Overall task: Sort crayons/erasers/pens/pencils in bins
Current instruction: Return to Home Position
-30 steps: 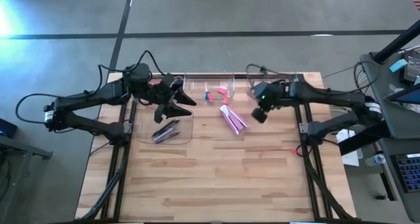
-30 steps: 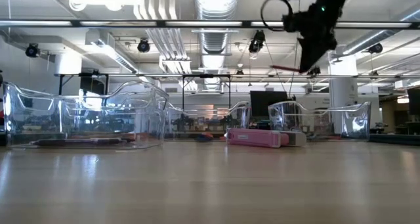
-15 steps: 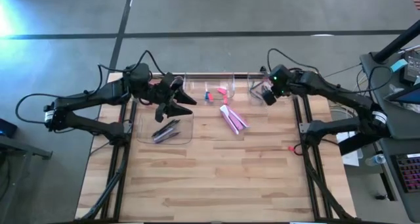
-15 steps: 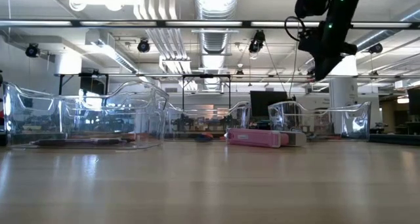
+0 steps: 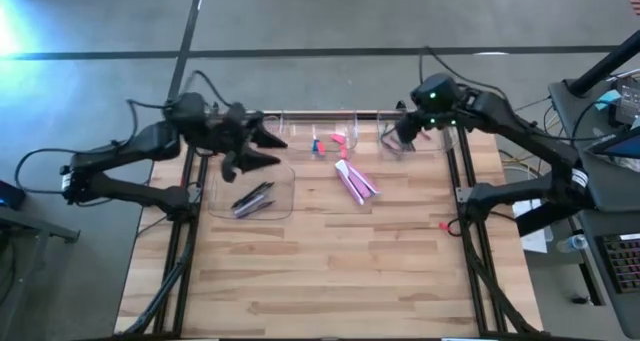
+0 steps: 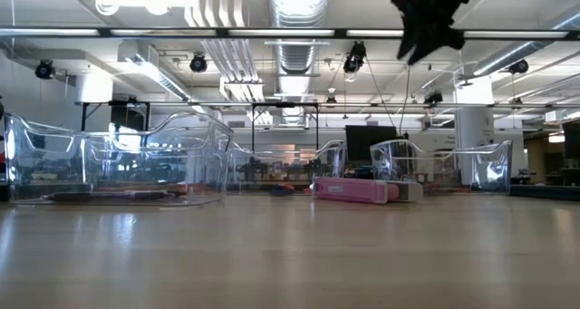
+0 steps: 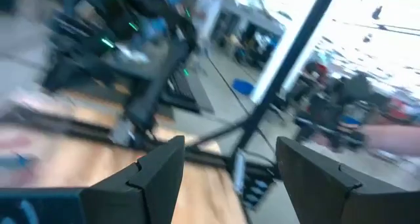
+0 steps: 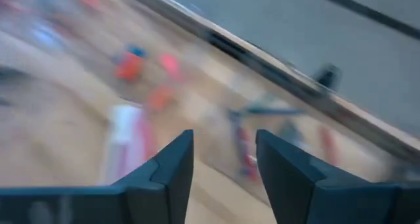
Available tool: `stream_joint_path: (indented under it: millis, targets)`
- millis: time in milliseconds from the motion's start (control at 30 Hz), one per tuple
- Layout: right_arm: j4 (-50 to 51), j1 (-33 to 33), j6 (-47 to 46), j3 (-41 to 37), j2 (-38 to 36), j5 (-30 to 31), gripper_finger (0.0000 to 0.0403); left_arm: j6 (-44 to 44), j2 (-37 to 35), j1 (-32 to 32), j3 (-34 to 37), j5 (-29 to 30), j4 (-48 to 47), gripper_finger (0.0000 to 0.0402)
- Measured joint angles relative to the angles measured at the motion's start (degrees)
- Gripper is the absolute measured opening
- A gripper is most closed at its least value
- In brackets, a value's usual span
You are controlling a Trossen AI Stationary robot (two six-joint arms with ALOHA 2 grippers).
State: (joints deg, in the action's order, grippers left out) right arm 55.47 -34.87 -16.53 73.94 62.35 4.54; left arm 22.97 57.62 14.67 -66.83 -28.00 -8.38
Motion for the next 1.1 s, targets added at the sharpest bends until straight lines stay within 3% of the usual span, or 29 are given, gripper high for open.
stream_joint_path:
  millis: [167,367,533,733,833,1100]
  targets:
    - [-7.7,2.8,-0.5,4.5,-2.2,-5.9,0.0135,-5.0,-4.7,0.1,0.3,7.8,-0.1,0.0225]
    - [-21.9,10.2,0.2,3.4,-7.3,-4.5,0.0096,-5.9,-9.0,0.2,0.5,10.0,0.0,0.0225]
    - [-24.2,15.7,1.4,0.7,-10.7,-1.4,0.0082,-9.7,-13.4,0.2,0.7,14.6,-1.7,0.0225]
    - [-24.5,19.9,-0.4,-5.1,-14.3,1.5,0.0082,-10.0,-15.9,0.2,1.1,15.2,-1.6,0.0225]
    - [-26.9,21.7,-2.1,-9.7,-16.4,4.4,0.0081,-9.9,-17.3,0.2,2.7,18.5,-1.6,0.0225]
    - [-41.1,24.5,-6.7,-23.1,-25.0,4.7,0.0081,-6.7,-26.0,0.2,13.8,27.0,-0.2,0.0225]
